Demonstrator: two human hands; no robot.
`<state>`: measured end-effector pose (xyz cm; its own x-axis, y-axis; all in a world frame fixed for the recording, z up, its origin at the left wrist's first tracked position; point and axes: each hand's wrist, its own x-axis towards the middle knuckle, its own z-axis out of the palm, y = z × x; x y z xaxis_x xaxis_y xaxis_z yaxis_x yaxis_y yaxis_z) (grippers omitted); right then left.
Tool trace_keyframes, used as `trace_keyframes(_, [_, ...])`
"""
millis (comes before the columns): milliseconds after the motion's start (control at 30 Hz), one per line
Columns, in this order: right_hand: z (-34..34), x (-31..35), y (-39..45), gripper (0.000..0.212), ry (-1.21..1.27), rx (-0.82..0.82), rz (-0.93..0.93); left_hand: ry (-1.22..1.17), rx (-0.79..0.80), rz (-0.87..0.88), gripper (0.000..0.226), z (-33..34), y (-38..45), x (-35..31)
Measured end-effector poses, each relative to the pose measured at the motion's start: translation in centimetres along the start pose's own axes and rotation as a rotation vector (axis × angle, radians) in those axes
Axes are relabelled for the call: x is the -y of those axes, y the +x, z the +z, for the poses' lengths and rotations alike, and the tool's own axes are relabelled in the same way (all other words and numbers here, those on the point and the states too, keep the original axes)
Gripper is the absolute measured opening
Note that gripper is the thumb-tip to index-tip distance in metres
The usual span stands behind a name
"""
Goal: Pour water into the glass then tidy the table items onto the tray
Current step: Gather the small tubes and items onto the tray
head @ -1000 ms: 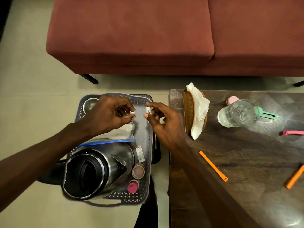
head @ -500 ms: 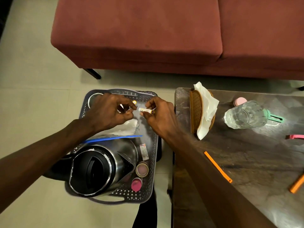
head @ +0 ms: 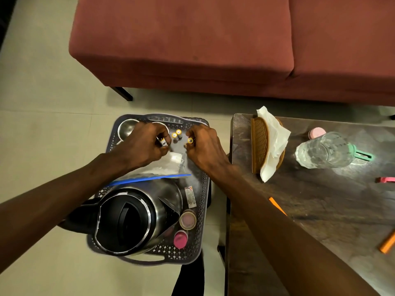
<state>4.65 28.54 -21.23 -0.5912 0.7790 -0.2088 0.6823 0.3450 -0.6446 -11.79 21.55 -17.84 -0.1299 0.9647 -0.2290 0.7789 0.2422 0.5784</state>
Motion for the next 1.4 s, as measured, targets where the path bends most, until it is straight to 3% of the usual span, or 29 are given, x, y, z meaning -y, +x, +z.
trace_keyframes(333, [0.8,0.1,0.3,0.022,-0.083,0.012,-0.068,0.106,0.078,0.143,0.015,0.5,0.9,0.4])
trace_keyframes(467, [0.8,0.2,0.3,0.025,-0.106,0.011,-0.067,0.15,0.053,0.25,0.009,0.4,1.0,0.2])
trace_keyframes(667, [0.3,0.6,0.0,0.037,-0.145,-0.055,-0.151,0.172,-0.001,0.245,0.016,0.7,1.3,0.3])
trace_keyframes(833, [1.0,0.3,0.2,0.039,-0.351,-0.169,-0.192,0.369,-0.047,0.315,0.028,0.9,1.8,1.2])
trace_keyframes(1000, [1.5,0.1,0.4,0.038,-0.374,-0.226,-0.189,0.533,-0.15,0.447,0.037,1.2,1.7,1.4])
trace_keyframes(1400, [1.9,0.0,0.8,0.038,-0.353,-0.242,-0.204,0.542,-0.197,0.545,0.036,2.3,2.1,2.0])
